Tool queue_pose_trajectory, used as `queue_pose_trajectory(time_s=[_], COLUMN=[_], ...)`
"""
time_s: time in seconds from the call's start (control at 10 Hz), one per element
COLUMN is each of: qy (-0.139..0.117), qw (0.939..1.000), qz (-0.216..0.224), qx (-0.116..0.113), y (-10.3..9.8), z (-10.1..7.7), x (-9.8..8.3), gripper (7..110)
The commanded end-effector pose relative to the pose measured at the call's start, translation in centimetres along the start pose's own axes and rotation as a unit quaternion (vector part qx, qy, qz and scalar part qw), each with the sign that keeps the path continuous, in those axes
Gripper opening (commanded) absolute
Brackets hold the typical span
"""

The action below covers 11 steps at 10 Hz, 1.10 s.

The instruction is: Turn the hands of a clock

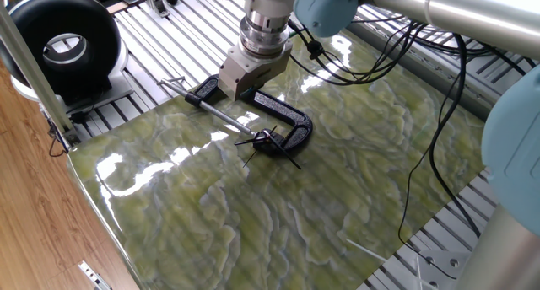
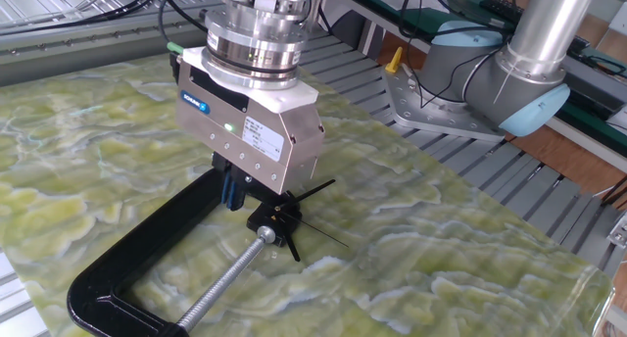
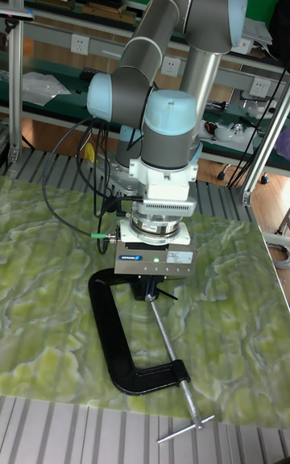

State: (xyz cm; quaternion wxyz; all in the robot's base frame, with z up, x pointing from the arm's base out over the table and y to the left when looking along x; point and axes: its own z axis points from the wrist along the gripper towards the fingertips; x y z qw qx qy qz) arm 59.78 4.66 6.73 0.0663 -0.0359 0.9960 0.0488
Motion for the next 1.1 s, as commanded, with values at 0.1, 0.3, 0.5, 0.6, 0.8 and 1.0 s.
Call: queue_pose_trajectory(time_s=[0.1, 0.3, 0.5, 0.6, 0.8, 1.0], qy=[-0.001, 0.0, 0.001, 0.001, 0.003, 0.003], qw=[1.0, 1.0, 1.0, 1.0, 1.0, 1.0], qz=[0.004, 0.005, 0.005, 0.005, 0.006, 0.006], qx=[-0.006, -0.005, -0.007, -0.007, -0.004, -0.002], y=[0.25, 0.18, 0.29, 0.3, 0.28, 0.32], z=[-0.16, -0.16, -0.15, -0.15, -0.07, 0.0], x=[-0.06, -0.02, 0.03, 0.03, 0.15, 0.23], gripper=[7, 7, 7, 7, 7, 7])
